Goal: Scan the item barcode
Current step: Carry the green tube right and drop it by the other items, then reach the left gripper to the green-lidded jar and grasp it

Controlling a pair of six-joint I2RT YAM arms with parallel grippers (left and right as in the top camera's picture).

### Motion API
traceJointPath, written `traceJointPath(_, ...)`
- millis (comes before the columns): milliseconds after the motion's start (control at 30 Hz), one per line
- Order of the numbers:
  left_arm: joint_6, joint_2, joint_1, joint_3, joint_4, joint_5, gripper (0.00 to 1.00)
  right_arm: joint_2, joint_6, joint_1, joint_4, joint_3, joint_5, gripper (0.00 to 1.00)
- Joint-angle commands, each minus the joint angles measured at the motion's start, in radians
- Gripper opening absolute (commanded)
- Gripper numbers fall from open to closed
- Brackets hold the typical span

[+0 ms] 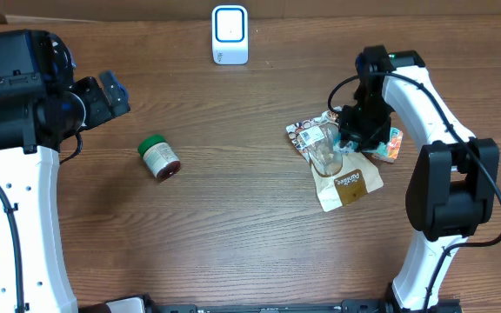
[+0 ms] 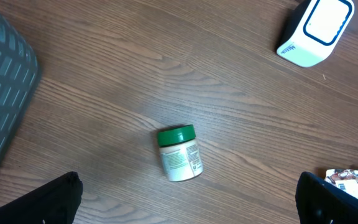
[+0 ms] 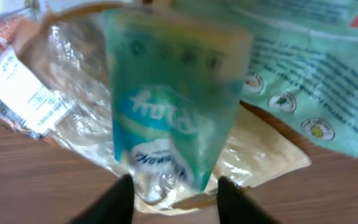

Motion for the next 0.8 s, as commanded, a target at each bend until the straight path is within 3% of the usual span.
traceJointPath(0,0.008,-0.012,0.005,0.014,0.0,-0.006,1.0,-0.008,-0.001,0.002,0.002,0.005,-0.025,0.55)
traceJointPath(267,0.008,-0.012,0.005,0.015,0.0,-0.006,1.0,-0.097,-0.036,0.019,-0.064,0.145,-0.146,0.63)
traceJointPath(433,0.008,-0.012,0.005,0.014,0.0,-0.006,1.0,-0.214,-0.115,0.09,-0.023,0.166,-0.335,0.63)
traceJointPath(500,0.008,-0.012,0.005,0.015,0.0,-0.006,1.0,-0.234,-0.115,0.133,0.008,0.166,-0.341,0.7)
traceJointPath(567,0.008,-0.012,0.005,0.015,0.0,-0.006,0.99,-0.235,-0.114,0.177,0.038,0.166,-0.341,0.94)
traceJointPath(600,0.008,-0.012,0.005,0.015,0.0,-0.006,1.0,-0.232,-0.114,0.198,0.057,0.162,-0.341,1.0)
traceJointPath(767,0.008,-0.012,0.005,0.015,0.0,-0.006,1.0,-0.227,-0.071,0.292,0.203,0.098,-0.341,1.0)
